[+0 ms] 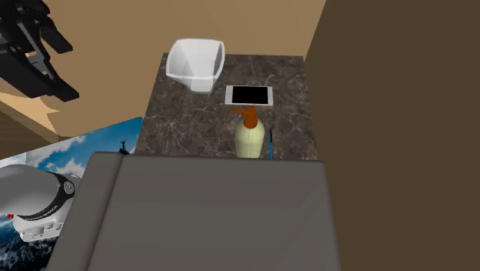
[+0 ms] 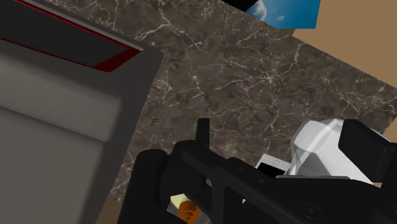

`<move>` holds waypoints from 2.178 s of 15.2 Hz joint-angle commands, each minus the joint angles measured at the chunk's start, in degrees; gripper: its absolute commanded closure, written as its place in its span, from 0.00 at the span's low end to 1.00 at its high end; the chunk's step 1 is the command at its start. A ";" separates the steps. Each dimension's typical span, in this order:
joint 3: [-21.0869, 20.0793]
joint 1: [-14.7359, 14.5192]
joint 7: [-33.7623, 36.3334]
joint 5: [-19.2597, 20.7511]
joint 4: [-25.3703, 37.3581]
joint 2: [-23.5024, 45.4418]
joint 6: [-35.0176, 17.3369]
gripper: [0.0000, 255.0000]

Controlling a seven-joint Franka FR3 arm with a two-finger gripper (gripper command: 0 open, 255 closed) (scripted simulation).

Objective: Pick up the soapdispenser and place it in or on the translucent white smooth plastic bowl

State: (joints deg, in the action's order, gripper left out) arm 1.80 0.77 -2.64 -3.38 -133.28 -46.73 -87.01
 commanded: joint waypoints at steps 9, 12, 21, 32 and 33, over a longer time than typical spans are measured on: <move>0.94 0.43 -2.04 1.69 1.40 14.35 -13.25 0.00; 1.32 0.55 -2.67 2.17 3.22 20.33 -17.54 0.00; 2.35 0.98 -4.32 3.04 12.81 39.20 -27.27 0.00; 2.67 1.26 -5.03 2.97 15.04 48.79 -34.82 0.00; 2.67 1.26 -5.04 2.96 14.78 48.95 -35.24 0.00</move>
State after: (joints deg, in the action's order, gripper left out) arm 4.50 2.06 -7.72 -0.40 -118.06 2.00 -121.56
